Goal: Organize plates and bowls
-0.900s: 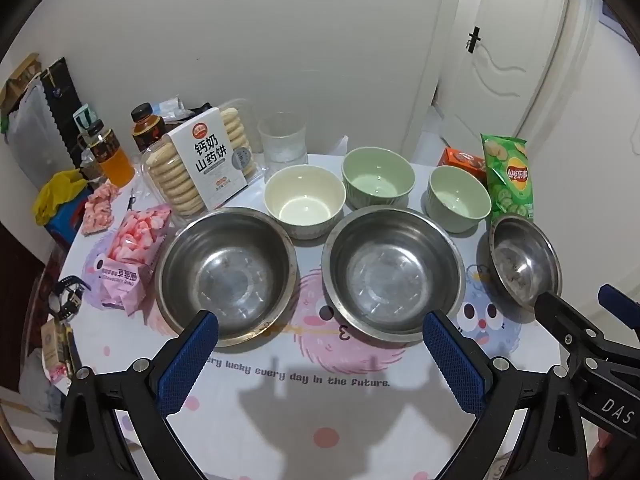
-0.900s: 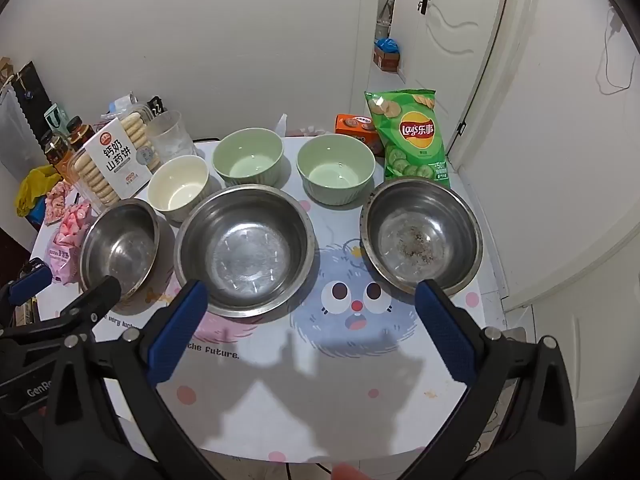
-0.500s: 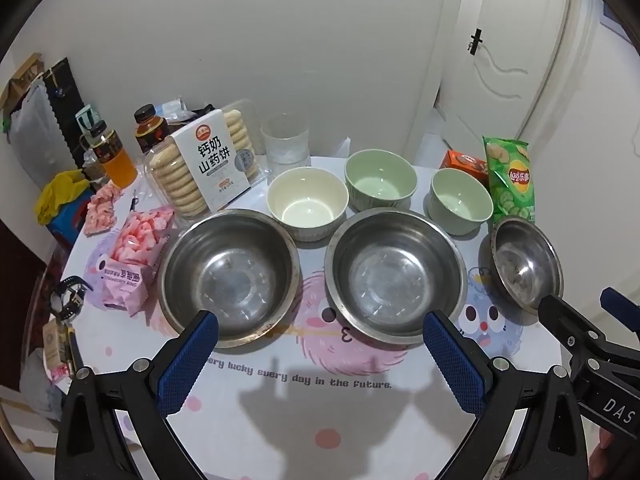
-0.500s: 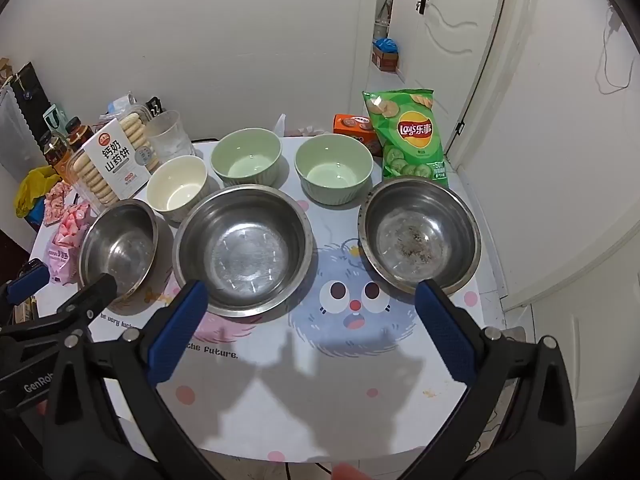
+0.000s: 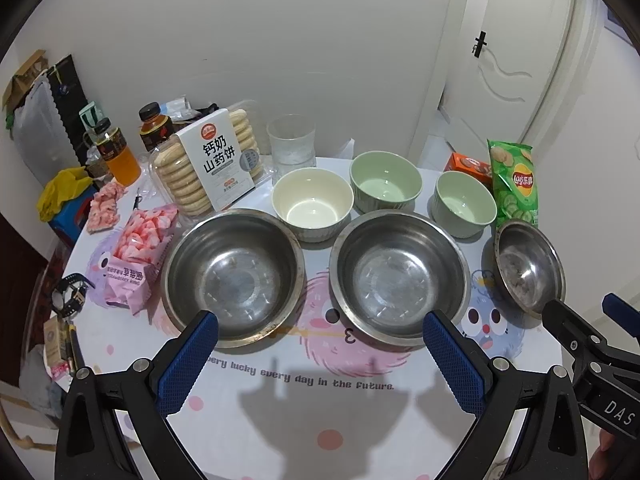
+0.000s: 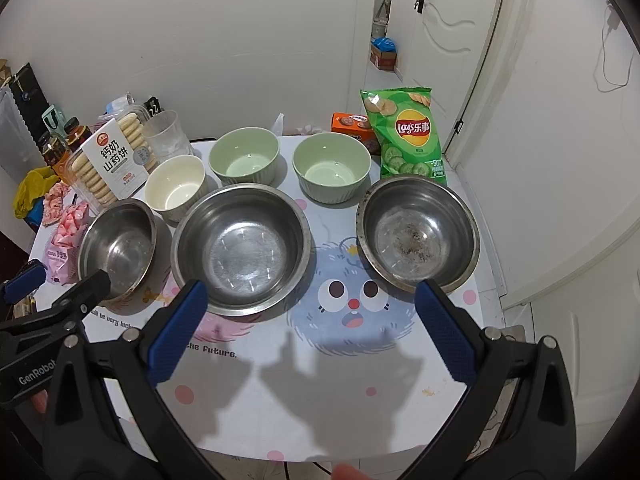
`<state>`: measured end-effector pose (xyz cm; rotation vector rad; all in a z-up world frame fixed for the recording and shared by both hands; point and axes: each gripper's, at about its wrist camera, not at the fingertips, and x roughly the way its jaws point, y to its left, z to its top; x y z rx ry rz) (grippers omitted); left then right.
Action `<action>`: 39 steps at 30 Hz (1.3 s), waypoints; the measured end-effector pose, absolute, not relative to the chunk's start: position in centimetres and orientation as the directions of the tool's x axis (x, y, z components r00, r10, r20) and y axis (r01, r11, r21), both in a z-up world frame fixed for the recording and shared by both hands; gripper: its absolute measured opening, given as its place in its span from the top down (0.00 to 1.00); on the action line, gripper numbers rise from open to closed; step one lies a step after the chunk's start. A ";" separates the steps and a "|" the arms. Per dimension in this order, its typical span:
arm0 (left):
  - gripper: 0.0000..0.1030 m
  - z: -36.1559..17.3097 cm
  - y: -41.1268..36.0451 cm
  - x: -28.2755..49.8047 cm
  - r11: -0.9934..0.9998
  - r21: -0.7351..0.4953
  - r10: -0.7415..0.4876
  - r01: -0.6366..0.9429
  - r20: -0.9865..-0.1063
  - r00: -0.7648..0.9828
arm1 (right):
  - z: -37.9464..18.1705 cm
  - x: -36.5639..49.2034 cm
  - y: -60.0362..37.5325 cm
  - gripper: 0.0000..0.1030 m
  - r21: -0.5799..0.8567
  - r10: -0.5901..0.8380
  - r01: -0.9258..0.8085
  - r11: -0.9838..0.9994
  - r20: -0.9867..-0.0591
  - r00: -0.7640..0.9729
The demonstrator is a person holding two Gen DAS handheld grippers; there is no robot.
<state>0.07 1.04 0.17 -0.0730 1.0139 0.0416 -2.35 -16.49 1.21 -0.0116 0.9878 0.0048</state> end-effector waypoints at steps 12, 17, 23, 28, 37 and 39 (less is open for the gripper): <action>0.00 0.1 1.0 0.0 0.997 -0.042 0.002 -0.070 -0.848 0.530 | 1.2 -2.3 -16.5 0.00 -0.008 -0.002 -0.009 1.000 -0.835 0.550; 0.00 0.2 1.1 0.0 0.996 -0.042 0.004 -0.075 -0.848 0.529 | 1.2 -2.3 -16.5 0.00 -0.008 -0.003 -0.008 1.000 -0.836 0.549; 0.00 0.2 1.1 0.0 0.996 -0.041 0.005 -0.075 -0.848 0.530 | 1.1 -2.4 -16.8 0.00 -0.009 -0.003 -0.008 1.000 -0.836 0.548; 0.00 0.2 1.2 0.0 0.996 -0.042 0.004 -0.075 -0.848 0.529 | 1.0 -2.3 -16.7 0.00 -0.009 -0.002 -0.009 1.000 -0.837 0.548; 0.00 0.2 1.2 0.0 0.996 -0.041 0.005 -0.074 -0.848 0.530 | 1.0 -2.2 -16.6 0.00 -0.010 -0.004 -0.009 1.000 -0.837 0.547; 0.00 0.2 1.2 0.0 0.997 -0.041 0.004 -0.073 -0.848 0.530 | 1.0 -2.2 -16.7 0.00 -0.010 -0.003 -0.009 1.000 -0.837 0.547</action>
